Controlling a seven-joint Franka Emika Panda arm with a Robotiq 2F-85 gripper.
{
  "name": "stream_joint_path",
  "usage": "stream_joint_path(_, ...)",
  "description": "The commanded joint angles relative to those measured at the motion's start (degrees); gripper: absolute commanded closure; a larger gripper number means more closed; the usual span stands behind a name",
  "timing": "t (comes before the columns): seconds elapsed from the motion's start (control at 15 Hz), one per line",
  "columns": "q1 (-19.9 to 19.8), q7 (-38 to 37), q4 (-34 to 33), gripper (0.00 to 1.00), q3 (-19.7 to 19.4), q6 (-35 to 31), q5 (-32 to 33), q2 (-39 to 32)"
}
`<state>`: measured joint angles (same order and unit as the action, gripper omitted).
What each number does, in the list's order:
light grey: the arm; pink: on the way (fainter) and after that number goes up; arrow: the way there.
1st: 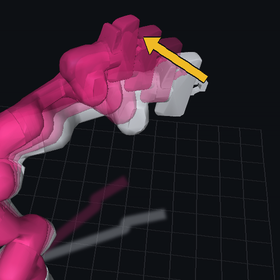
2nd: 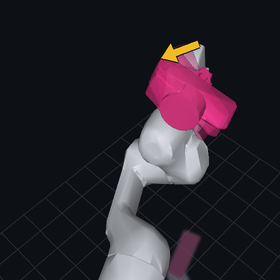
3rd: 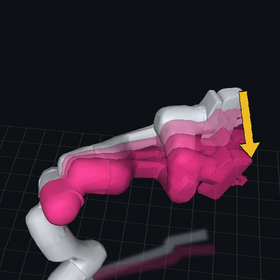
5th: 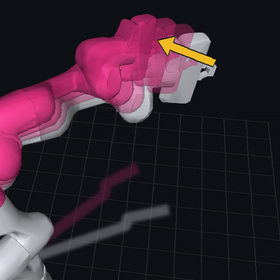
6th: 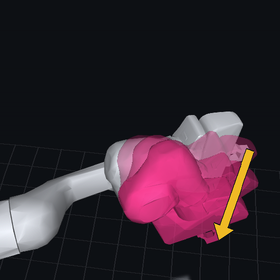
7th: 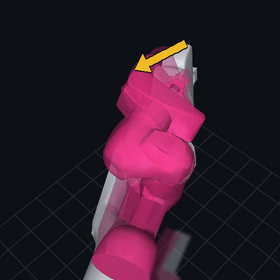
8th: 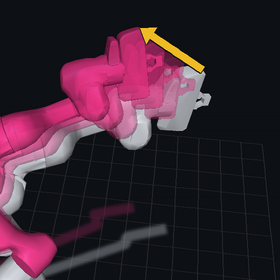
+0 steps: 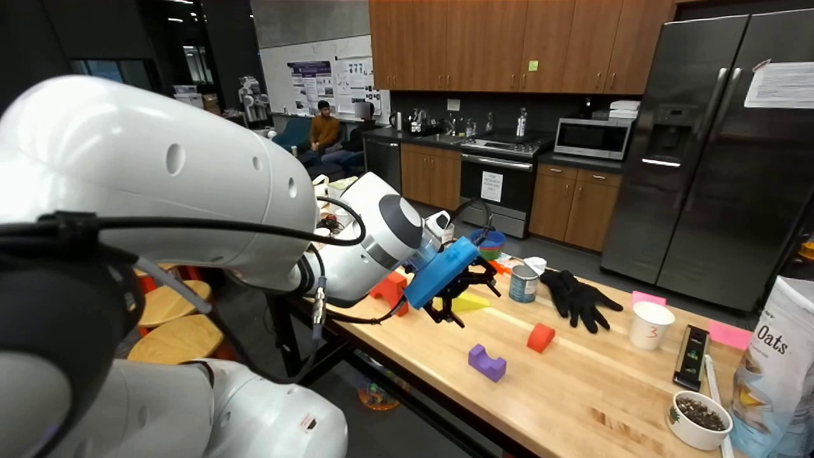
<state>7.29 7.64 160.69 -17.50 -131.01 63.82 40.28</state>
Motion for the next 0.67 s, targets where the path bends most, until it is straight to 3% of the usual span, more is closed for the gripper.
stream_joint_path(0.0,-4.40,-1.53,-1.99,0.00,2.86,-9.66,4.76,-3.46)
stream_joint_path(0.2,-6.98,-2.51,-4.92,0.00,3.65,-21.03,12.32,-5.88)
stream_joint_path(0.27,-5.41,-3.69,-5.88,0.00,1.54,-24.29,15.80,-6.51)
stream_joint_path(0.6,-5.63,-13.94,-10.37,0.00,-3.61,-45.94,32.22,-10.92)
